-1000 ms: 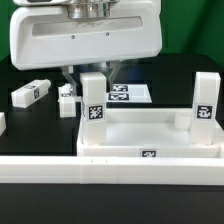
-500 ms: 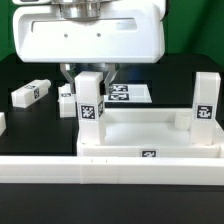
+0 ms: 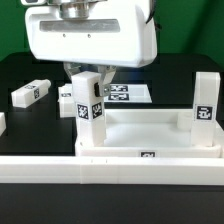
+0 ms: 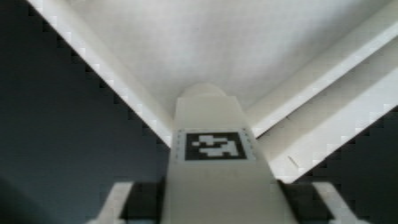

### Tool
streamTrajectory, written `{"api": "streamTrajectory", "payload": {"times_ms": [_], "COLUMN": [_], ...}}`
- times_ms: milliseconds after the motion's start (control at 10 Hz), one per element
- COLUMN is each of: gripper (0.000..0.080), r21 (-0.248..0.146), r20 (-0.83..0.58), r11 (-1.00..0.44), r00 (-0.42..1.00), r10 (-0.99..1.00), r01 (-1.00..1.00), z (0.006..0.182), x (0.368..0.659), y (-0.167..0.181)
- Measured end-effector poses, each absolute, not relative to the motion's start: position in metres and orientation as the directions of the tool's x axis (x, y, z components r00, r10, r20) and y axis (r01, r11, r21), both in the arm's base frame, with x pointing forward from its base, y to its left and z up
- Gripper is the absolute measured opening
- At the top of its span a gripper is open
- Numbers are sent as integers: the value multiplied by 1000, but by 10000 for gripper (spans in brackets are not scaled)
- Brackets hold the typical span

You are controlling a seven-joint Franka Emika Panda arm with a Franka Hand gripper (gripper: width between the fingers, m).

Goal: Assemble desk

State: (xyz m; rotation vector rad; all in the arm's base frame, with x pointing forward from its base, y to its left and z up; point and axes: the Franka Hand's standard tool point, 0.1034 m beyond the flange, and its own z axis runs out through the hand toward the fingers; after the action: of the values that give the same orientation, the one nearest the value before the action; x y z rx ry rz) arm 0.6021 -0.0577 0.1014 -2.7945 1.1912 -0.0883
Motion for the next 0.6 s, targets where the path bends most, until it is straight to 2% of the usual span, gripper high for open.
{"api": "streamTrajectory", "payload": {"times_ms": [100,200,300,400,600], "gripper": [386,386,523,623,641], "r21": [-117,-117,-117,-115,-98], "r20": [12,13,17,20,42], "r11": [-682,-689,-715,-737,-842], "r00": [685,693,719,740,843], "r10": [-728,-721,-695,-672,-536], "r01": [-722,-715,-689,-666,-530], "z": [101,101,101,101,101], "x": [602,602,602,602,602], "y": [-57,-57,-57,-58,-57]}}
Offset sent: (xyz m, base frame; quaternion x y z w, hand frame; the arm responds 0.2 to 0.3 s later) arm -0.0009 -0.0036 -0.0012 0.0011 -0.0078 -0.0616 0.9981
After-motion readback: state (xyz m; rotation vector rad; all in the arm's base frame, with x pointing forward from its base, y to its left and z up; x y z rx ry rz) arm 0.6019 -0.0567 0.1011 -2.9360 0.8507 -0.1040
